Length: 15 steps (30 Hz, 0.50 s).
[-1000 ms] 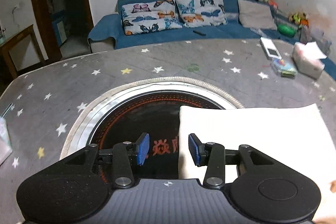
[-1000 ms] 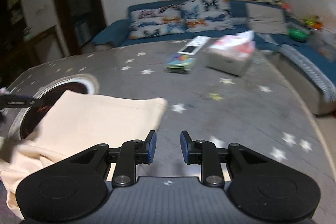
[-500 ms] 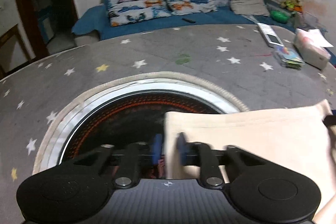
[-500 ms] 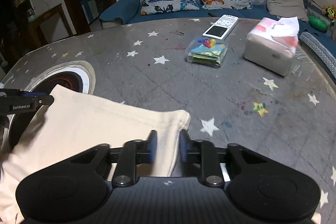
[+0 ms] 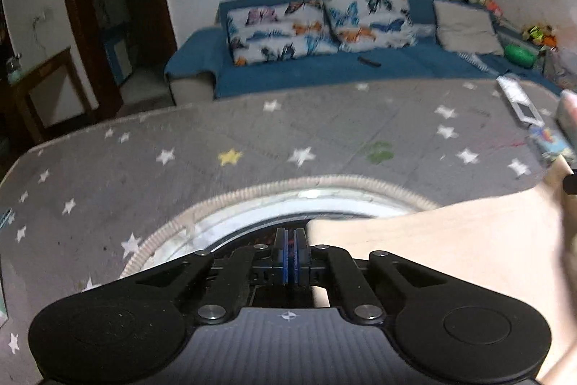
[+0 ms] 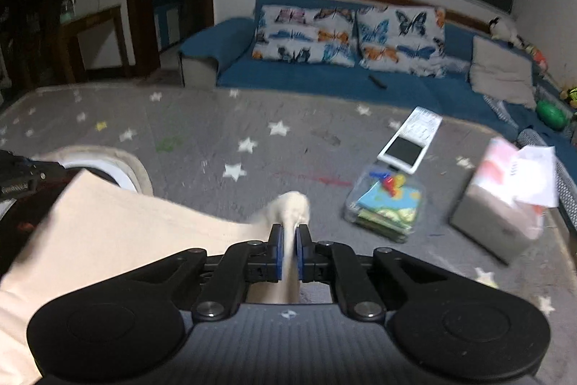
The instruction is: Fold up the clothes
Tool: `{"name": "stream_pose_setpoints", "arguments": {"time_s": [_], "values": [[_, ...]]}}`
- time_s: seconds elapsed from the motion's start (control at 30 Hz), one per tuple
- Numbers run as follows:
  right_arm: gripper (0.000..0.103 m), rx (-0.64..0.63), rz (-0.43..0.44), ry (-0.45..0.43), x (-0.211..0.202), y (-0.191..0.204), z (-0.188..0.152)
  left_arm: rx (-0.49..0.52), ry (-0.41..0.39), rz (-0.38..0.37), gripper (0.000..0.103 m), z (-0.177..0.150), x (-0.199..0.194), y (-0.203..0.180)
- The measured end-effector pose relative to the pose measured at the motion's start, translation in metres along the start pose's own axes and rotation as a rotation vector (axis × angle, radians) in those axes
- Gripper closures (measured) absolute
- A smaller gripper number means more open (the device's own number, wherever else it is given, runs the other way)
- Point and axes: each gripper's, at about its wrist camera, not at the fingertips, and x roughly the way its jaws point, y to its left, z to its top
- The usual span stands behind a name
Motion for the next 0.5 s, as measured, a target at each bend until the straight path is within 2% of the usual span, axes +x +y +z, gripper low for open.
{"name": "stream_pose_setpoints", "arguments": {"time_s": [0.17, 0.3, 0.5], "values": [[0.092, -0.04, 0.024, -0.01, -0.018, 0.007, -0.006, 0.022, -0.007, -0.031, 0.098, -0.005, -0.009, -0.001], [0.092, -0.147, 0.141, -0.003, -0.063, 0.03, -0.019, 0.06, -0.03, -0.091, 0.097, -0.006, -0.027, -0.014], [0.092, -0.377, 0.305, 0.033, -0.125, 0.082, -0.054, 0.134, -0.032, -0.165, 0.096, -0.017, -0.046, -0.039]]}}
